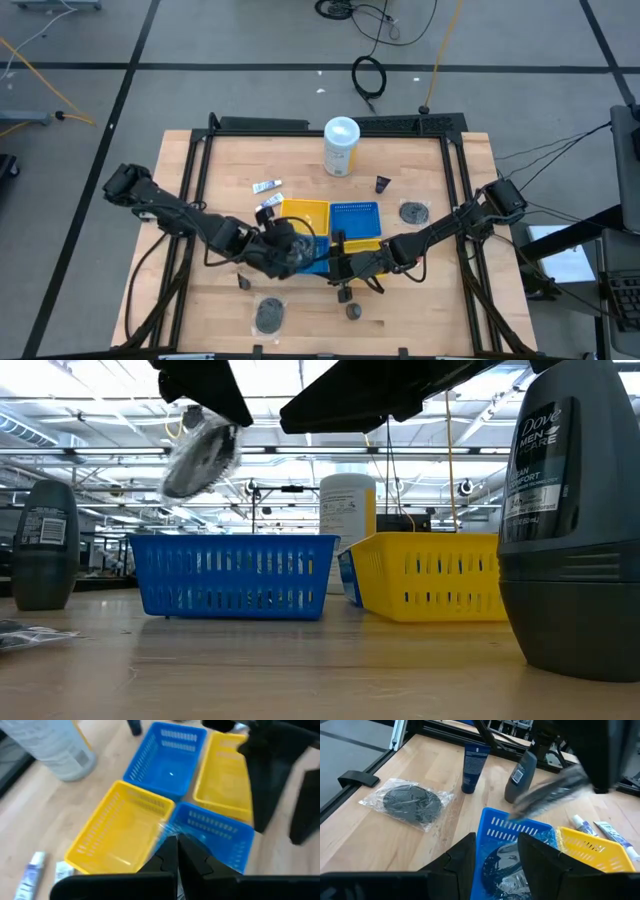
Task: Pick & Place Travel size toiletries
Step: Put the black hairbrush into the bottom blue bin
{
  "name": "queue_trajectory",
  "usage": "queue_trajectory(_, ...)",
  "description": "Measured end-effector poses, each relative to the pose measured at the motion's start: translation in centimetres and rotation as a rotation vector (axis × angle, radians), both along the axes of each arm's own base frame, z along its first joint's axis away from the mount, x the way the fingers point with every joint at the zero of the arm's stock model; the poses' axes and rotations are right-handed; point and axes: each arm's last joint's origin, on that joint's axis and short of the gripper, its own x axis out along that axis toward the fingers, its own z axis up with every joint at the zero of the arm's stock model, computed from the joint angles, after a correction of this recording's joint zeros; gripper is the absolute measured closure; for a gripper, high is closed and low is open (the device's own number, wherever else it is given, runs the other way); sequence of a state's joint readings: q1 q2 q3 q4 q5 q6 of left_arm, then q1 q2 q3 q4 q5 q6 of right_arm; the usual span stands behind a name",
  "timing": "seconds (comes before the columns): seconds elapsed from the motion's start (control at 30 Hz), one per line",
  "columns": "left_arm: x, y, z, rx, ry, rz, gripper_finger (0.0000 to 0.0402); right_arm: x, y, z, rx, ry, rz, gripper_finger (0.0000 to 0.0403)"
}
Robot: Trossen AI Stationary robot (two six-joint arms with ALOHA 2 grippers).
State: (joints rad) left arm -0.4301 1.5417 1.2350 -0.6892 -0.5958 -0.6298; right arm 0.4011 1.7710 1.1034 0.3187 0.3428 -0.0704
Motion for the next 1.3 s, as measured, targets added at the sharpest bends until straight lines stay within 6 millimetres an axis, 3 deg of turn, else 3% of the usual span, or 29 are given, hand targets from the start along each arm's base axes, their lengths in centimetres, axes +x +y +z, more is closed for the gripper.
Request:
queue_trajectory(0.23,0.6,-0.1,-0.5,0.053,-0.024,0.031,0.0402,-0.7,-0.4,1.2,-0.011,0.018,-0.015,0.0261)
queue_trajectory(0.5,2.2,-0.4,-2.7,0.103,0.01,0.016,0.0402,-2.1,-0.9,2.8,0.031,0.051,-0.079,0.0261)
queue_trajectory(1.13,2.6,0.0,-2.9,0.001,0.013,0.036,0.0401,-2.3,-0.9,2.6,0.022,0.082,-0.078,0.0261)
queue_trajectory(1.3,2.7,0.3,-3.0,-0.049,0.021,0.041,0.038,-2.3,-0.9,2.6,0.019,0.083,-0.076,0.0261)
